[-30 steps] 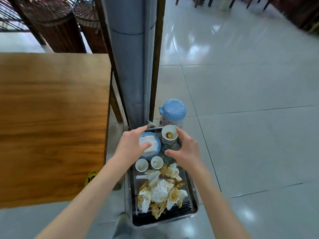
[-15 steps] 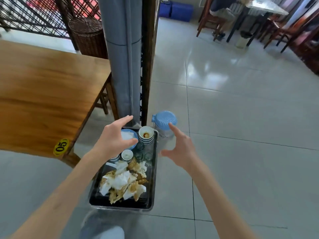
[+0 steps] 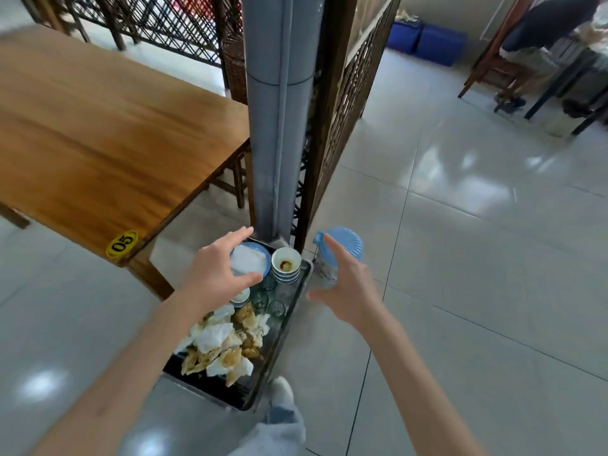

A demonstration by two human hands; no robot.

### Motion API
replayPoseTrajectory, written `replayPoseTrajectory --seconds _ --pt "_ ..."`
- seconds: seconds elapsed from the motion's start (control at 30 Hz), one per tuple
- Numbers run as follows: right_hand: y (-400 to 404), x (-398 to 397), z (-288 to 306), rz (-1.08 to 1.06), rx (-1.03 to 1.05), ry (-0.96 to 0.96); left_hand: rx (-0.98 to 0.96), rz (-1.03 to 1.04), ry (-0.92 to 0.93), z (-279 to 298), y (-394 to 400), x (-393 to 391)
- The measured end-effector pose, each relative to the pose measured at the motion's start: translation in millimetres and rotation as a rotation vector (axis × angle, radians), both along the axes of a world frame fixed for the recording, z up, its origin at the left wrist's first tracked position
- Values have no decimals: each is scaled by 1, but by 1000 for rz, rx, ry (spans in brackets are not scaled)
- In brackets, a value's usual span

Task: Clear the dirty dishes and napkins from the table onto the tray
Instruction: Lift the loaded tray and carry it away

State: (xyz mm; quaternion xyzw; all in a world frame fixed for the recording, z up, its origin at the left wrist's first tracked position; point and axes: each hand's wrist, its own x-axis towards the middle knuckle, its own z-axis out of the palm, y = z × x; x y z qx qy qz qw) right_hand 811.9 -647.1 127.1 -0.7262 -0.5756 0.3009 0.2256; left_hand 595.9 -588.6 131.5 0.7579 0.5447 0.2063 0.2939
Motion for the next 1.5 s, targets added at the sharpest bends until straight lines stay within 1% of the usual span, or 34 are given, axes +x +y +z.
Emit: replayPoseTrajectory --seconds 0.1,0.33,0.5,0.8,1.07,1.17,1.3,1.4,1.5 --pt "35 9 -6 71 -2 14 -6 91 -5 -10 19 10" --pt "123 9 -21 311 -59 -79 -80 339 -71 -21 60 16" --pt "177 -13 -35 490 -98 -25 -110 519 -127 -34 72 2" --pt "241 -56 -83 827 -153 -46 -176 902 -150 -71 63 -21" --pt "272 -68 -122 1022 -263 -42 -205 1197 -151 -109 40 -17" --pt "279 -67 -140 1065 -285 -49 -238 1278 -178 -127 29 -14" --pt "296 -63 -171 1020 -274 -60 -254 1370 -231 -158 12 -14" --pt "314 -61 -207 931 -280 -94 -336 1451 -307 -197 -3 -22" --pt "328 -63 -250 911 -335 -192 -451 1448 -315 -247 -14 -34"
